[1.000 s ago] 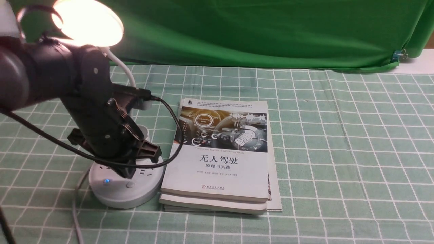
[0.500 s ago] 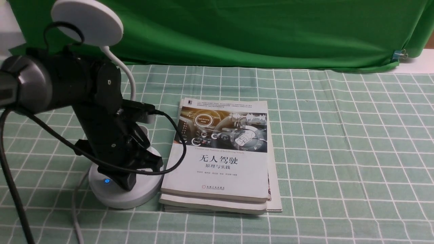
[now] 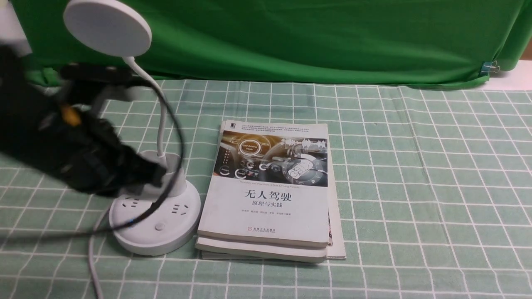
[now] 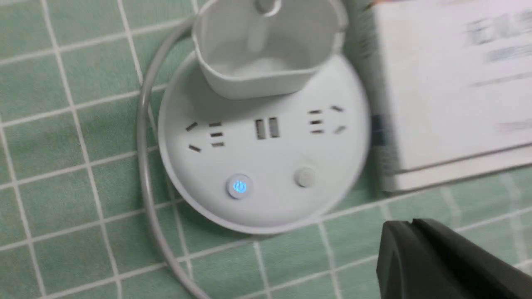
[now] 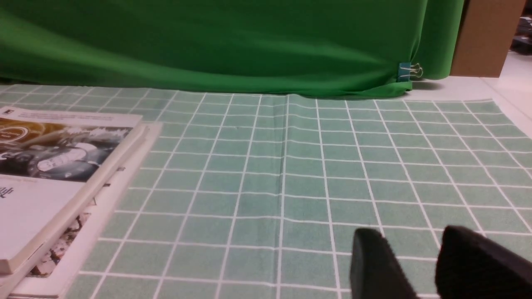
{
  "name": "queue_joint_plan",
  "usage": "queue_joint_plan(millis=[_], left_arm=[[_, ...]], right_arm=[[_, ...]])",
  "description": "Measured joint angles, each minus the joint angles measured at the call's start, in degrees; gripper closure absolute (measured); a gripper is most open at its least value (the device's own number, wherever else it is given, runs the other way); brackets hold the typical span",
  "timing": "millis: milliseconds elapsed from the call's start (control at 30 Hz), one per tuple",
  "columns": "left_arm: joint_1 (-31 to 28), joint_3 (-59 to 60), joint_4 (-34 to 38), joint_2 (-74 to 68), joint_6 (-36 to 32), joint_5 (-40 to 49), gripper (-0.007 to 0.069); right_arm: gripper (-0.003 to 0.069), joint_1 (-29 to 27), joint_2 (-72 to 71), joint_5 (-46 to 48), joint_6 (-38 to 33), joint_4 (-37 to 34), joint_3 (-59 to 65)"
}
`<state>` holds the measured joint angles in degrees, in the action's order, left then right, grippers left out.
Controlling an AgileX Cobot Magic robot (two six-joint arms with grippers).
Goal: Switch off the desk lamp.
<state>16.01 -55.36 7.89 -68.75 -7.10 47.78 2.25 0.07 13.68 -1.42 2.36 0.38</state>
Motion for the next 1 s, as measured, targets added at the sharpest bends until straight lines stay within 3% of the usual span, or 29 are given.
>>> queue_joint_plan(millis=[533,1000], left_arm=[[0.0,36.7,3.9,46.6,0.0,-28.6,0.0622],[0.0,46.8,4.0,52.3,0.0,-31.2,0.0622]], right_arm=[[0.0417,0.0,0.0,0.0,0.0,0.0,0.0],[0.0417,0.0,0.0,0.0,0.0,0.0,0.0]])
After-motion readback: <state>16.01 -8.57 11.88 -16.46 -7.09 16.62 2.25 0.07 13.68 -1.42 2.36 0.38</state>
